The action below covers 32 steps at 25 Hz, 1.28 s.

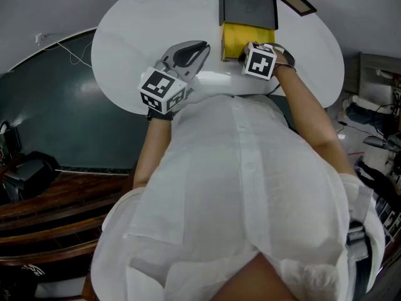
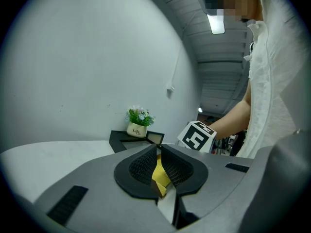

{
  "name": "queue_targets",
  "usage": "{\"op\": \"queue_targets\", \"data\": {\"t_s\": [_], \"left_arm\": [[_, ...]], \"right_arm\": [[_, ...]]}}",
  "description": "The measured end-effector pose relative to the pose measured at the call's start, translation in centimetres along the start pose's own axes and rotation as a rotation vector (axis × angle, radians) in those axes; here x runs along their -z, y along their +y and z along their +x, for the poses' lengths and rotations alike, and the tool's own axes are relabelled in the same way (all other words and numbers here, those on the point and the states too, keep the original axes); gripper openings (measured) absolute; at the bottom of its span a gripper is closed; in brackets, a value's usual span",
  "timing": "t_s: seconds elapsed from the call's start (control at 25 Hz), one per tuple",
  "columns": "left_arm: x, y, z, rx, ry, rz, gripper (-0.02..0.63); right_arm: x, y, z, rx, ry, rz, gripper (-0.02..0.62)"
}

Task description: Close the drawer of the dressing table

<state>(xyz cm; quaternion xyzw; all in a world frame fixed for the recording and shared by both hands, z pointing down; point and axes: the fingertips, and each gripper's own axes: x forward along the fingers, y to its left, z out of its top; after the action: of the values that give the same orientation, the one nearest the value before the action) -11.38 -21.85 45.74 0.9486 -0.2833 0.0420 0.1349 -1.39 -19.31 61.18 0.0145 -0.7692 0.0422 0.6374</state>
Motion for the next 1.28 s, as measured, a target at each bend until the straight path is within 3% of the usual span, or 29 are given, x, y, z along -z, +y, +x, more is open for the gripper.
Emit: {"op": "queue_targets", "data": {"t_s": [0.28,1.08,1.28], "left_arm": [[0.0,0.0,-0.1,-0.005,0.001,-0.001,0.037],[0.1,0.5,-0.1,-0.024,0.002,-0.014,0.037],[0.2,1.0,0.3,-0.027,0.006,-0.017,0.037]], "right_arm": [[-0.1,-0.4,0.0,0.025,-0.006,0.003,0.026],[0.1,-4.8,-0.4,0.200,-0.002,0.025,0.028],[0.2,-6.3,-0.5,0.279,0.002,0.004,0.092]]}}
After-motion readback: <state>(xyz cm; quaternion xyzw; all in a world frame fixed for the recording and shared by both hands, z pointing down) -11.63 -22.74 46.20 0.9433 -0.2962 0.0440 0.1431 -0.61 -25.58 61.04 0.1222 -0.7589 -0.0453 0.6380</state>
